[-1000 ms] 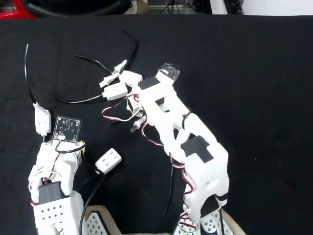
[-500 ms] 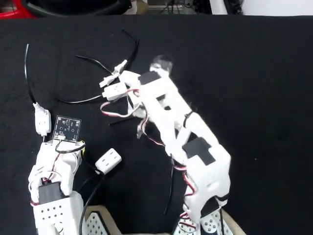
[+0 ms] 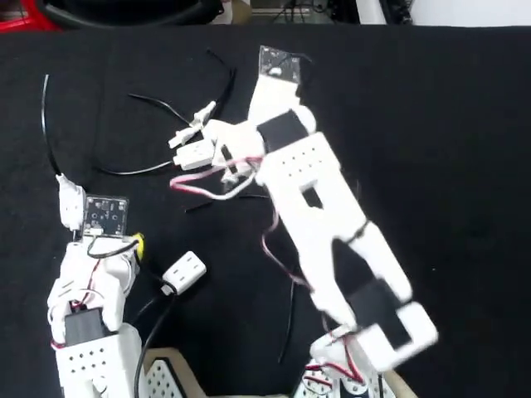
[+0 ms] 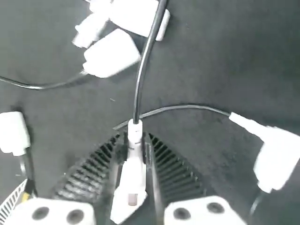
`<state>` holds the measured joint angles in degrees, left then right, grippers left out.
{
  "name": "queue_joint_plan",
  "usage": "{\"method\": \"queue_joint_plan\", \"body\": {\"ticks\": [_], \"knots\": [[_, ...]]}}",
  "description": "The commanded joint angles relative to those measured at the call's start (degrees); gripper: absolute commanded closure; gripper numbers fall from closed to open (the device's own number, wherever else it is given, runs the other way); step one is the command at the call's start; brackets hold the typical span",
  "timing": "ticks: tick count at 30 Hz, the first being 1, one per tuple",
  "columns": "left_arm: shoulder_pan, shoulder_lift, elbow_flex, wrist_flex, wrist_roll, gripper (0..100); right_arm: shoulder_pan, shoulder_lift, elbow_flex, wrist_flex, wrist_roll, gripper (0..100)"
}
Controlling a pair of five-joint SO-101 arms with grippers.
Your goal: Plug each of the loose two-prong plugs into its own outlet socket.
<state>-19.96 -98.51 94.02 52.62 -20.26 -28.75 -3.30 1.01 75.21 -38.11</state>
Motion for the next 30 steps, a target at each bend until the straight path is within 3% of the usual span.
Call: {"method": "queue_joint_plan", "body": {"ticks": [1, 7, 12, 17, 23, 30], "knots": [[3.82, -0.62, -6.29, -0.62, 2.11, 76, -2.02, -12.09, 12.18, -12.57, 0.44, 98.7], [16.4, -0.62, -7.08, -1.05, 2.2, 76, -5.54, -29.76, 40.84, -41.58, 0.09, 98.7], [18.15, -1.41, -6.81, -5.27, 5.45, 76, -8.0, -43.74, 60.18, -58.37, -0.18, 98.7], [18.86, -6.24, -4.88, -8.44, 11.16, 76, -15.03, -56.22, 68.97, -59.16, -2.73, 98.7], [19.21, -5.8, -4.62, -11.16, 11.87, 76, -15.65, -61.14, 72.22, -58.9, -3.96, 98.7], [18.68, -5.8, -0.57, -19.43, 11.87, 76, -20.04, -61.32, 66.86, -44.57, -3.78, 98.7]]}}
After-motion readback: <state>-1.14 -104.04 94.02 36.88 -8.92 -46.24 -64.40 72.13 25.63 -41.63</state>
